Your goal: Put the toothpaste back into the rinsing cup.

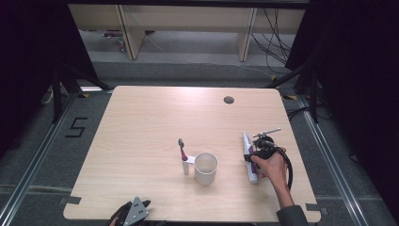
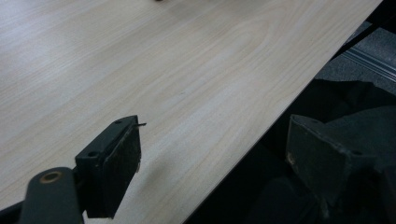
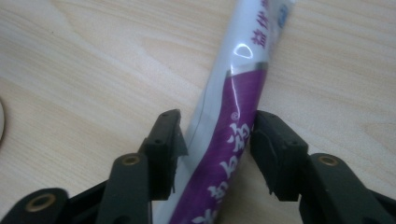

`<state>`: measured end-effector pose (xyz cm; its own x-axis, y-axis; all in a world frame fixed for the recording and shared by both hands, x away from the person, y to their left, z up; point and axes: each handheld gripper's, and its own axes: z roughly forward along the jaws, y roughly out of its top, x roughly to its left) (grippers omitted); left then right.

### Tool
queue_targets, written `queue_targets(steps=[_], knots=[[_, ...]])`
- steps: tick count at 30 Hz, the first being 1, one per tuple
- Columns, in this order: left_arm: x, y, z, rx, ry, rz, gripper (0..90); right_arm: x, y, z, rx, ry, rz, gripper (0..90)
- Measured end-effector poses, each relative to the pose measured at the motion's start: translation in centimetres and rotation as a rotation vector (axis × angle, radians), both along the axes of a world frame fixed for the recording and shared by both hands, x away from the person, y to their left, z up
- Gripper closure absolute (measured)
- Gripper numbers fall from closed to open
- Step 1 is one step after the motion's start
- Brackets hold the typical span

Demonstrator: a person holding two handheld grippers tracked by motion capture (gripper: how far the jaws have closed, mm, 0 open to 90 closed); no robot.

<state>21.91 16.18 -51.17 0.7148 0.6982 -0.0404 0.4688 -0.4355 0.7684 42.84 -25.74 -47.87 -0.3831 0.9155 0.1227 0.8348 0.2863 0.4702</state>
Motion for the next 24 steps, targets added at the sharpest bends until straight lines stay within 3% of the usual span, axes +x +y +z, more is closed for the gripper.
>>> queue_targets(steps=[1,2,3,5,6,8,9,11,12,14,16,17,18,19,21,22,24], knots=[[0.0,0.0,0.0,0.0,0.001,0.0,18.1,-0.1,0.2,0.0,0.014,0.015,-0.017,56.2],[0.0,-0.1,0.0,-0.014,0.0,0.007,18.1,0.1,-0.1,0.1,-0.01,0.009,0.023,57.8],[0.0,-0.1,-0.1,-0.016,0.0,0.006,18.0,0.2,-0.1,0.0,-0.016,0.015,0.026,58.9],[0.0,0.1,0.0,0.025,-0.002,-0.007,18.1,0.2,0.1,-0.1,-0.03,0.036,0.025,60.7],[0.0,0.0,0.0,-0.001,0.001,0.0,18.1,0.4,0.1,-0.1,-0.034,0.04,0.037,61.0],[0.0,0.0,0.0,0.001,0.002,0.001,18.1,0.3,0.3,0.0,-0.029,0.064,0.018,61.1],[0.1,0.1,0.0,0.025,0.0,-0.007,18.1,0.5,0.2,0.0,-0.047,0.052,0.042,61.3],[0.0,0.0,0.0,0.014,0.004,-0.007,18.0,0.8,0.3,0.1,-0.073,0.063,0.07,61.7],[0.0,0.0,0.0,0.008,0.003,-0.009,18.1,0.8,0.6,0.1,-0.081,0.084,0.042,61.9],[0.0,0.0,0.0,0.013,0.004,-0.01,18.1,0.9,0.9,0.4,-0.113,0.107,0.047,62.5],[0.0,0.0,0.0,0.012,0.004,-0.01,18.1,1.1,1.0,0.3,-0.124,0.092,0.078,63.5],[0.1,0.1,0.0,0.027,-0.003,-0.007,18.1,0.9,1.4,0.3,-0.115,0.115,0.044,64.0],[0.1,0.1,0.0,0.027,-0.003,-0.008,18.1,1.0,1.4,0.5,-0.127,0.131,0.048,64.5],[0.1,0.1,0.0,0.029,-0.001,-0.009,18.1,1.3,1.1,0.3,-0.145,0.104,0.094,65.2],[0.0,0.1,0.0,0.026,0.002,-0.009,18.1,1.2,1.1,0.3,-0.124,0.1,0.099,66.0],[0.0,0.0,0.0,0.013,0.004,-0.01,18.1,1.2,1.4,0.6,-0.132,0.137,0.08,69.2],[0.0,0.0,-0.1,0.006,0.003,-0.004,18.1,1.2,1.5,0.5,-0.109,0.111,0.122,75.6]])
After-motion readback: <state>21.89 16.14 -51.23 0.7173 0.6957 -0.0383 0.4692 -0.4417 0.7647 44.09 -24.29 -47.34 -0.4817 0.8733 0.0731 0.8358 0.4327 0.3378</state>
